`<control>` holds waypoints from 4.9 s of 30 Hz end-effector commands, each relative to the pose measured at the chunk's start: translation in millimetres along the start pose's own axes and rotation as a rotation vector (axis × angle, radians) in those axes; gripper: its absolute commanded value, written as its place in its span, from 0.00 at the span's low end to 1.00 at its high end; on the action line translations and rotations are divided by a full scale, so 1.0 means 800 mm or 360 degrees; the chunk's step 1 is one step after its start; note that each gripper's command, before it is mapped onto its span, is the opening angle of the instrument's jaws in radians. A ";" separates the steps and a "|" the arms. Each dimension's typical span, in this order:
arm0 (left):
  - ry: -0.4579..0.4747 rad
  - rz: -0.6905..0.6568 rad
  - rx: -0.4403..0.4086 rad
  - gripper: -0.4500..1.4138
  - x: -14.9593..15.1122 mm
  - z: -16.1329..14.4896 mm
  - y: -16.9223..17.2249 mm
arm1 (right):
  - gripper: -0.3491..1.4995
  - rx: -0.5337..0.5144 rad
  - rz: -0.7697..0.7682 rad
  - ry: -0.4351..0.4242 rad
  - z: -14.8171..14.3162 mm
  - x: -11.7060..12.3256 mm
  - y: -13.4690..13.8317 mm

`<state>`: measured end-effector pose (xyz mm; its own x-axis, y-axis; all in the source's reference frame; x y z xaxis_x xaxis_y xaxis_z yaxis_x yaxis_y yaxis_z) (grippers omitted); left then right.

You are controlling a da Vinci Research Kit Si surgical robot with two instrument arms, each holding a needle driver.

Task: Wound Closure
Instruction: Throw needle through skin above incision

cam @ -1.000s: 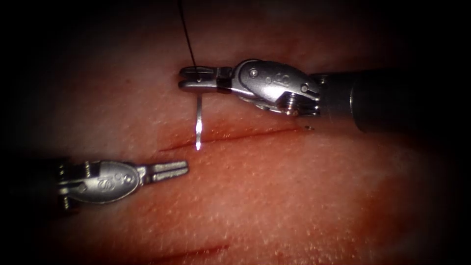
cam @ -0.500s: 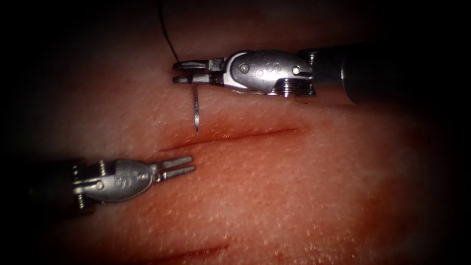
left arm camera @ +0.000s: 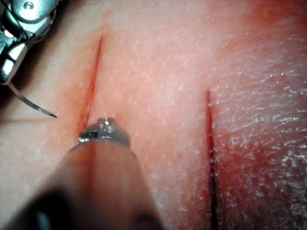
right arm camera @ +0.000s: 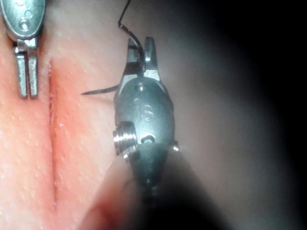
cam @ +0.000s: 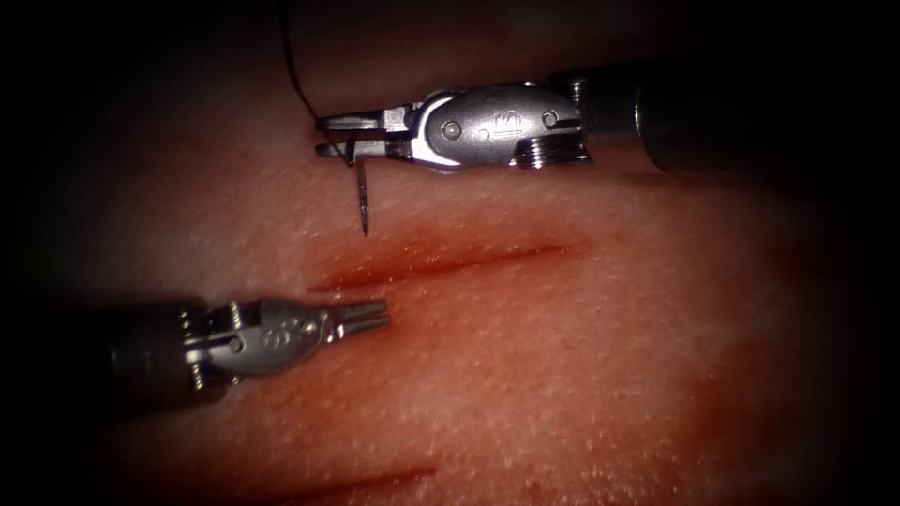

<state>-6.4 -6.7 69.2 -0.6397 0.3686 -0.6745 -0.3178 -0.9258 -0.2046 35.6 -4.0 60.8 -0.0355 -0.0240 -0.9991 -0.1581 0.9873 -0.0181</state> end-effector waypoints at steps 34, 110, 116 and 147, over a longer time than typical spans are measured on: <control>0.0007 -0.0025 -0.0080 0.08 0.0007 -0.0041 0.0023 | 0.00 0.0065 -0.0466 0.0000 -0.0001 -0.0043 -0.0066; -0.0047 -0.0111 -0.0033 0.14 -0.0051 0.0006 0.0044 | 0.00 -0.0144 0.1562 -0.0303 0.0013 -0.0094 -0.0051; -0.0060 -0.0109 -0.0038 0.14 -0.0059 0.0005 0.0049 | 0.00 -0.0121 0.1973 -0.0325 0.0027 -0.0091 -0.0042; -0.0070 -0.0108 -0.0030 0.13 -0.0080 -0.0015 0.0042 | 0.00 0.0331 0.3103 -0.0455 0.0033 -0.0074 -0.0141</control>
<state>-1.8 -12.2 71.4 -0.6482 0.4332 -0.6263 -0.3481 -0.9000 -0.2623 39.6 -14.6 66.7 0.1407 0.9218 0.3613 -0.0112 -0.3634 0.9316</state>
